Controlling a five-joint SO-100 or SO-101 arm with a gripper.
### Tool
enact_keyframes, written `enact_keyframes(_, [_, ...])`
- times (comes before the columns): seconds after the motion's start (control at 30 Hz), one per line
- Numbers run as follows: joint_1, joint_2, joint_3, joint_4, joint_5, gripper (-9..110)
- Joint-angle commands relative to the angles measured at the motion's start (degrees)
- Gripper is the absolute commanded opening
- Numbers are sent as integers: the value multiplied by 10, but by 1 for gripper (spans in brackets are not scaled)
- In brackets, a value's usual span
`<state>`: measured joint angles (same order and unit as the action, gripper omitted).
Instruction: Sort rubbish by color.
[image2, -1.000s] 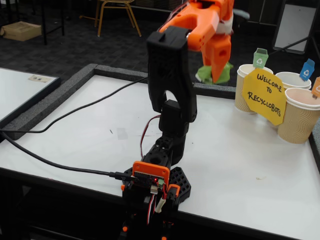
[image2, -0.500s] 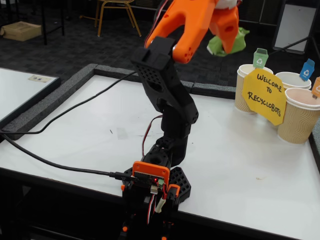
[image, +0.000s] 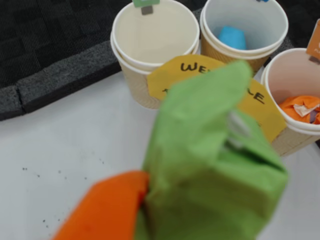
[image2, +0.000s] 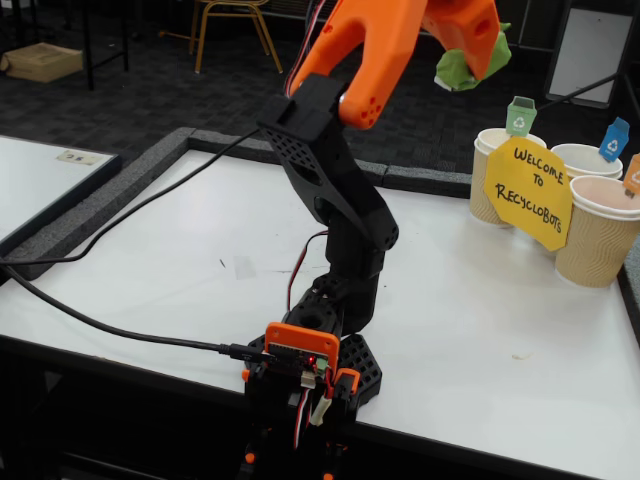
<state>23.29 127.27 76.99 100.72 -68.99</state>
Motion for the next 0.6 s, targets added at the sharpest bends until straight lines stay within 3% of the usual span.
enact_keyframes(0.0, [4,38,-70,-24,-46,0])
enact_keyframes(0.57, [-2,-10,-74,-111,-89,0])
